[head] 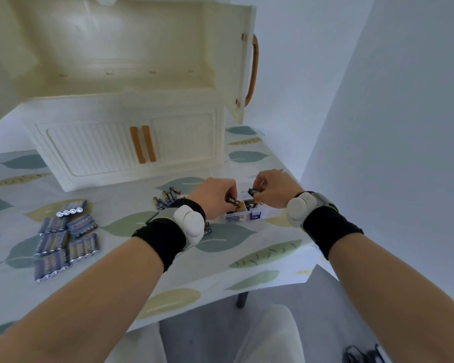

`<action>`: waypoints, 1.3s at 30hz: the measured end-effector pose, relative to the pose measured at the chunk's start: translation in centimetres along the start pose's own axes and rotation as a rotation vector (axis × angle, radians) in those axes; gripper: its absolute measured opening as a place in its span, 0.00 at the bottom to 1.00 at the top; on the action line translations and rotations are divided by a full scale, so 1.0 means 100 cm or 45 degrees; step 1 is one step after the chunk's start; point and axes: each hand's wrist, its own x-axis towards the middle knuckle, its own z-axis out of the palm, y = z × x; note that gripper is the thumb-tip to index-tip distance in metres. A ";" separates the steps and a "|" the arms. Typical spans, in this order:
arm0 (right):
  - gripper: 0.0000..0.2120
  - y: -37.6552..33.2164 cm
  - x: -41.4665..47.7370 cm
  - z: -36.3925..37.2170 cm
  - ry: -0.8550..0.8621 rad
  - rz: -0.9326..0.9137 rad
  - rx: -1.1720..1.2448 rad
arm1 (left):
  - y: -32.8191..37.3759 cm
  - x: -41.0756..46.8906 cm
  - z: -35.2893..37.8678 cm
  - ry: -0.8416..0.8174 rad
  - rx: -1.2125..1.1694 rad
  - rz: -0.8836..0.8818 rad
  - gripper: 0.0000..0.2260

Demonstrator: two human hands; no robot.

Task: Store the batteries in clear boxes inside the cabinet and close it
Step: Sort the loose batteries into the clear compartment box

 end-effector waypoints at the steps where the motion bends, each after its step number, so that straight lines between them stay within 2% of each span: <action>1: 0.05 0.000 -0.002 0.001 0.006 -0.002 0.007 | 0.001 0.000 0.000 -0.002 0.006 -0.003 0.08; 6: 0.09 0.000 -0.006 0.000 -0.047 -0.029 0.037 | 0.000 -0.002 -0.002 -0.019 -0.024 -0.030 0.11; 11: 0.04 -0.002 -0.007 -0.005 -0.074 -0.044 0.026 | -0.003 -0.004 -0.001 -0.012 -0.016 -0.025 0.04; 15: 0.03 -0.005 -0.007 -0.002 -0.088 -0.071 -0.016 | -0.004 -0.007 -0.004 0.013 0.017 0.006 0.07; 20: 0.04 -0.019 -0.004 -0.002 -0.007 -0.121 0.035 | -0.017 -0.013 -0.019 0.177 0.042 -0.068 0.09; 27: 0.04 -0.069 -0.001 0.008 -0.035 -0.331 0.045 | -0.056 -0.041 -0.043 0.218 0.143 -0.246 0.09; 33: 0.08 -0.108 -0.005 0.042 -0.306 -0.575 -0.265 | -0.083 -0.071 -0.042 0.040 0.196 -0.369 0.11; 36: 0.13 -0.119 -0.010 0.060 -0.394 -0.599 -0.490 | -0.090 -0.083 -0.034 -0.097 0.267 -0.363 0.14; 39: 0.13 -0.123 -0.009 0.069 -0.401 -0.591 -0.544 | -0.095 -0.087 -0.026 -0.158 0.282 -0.371 0.14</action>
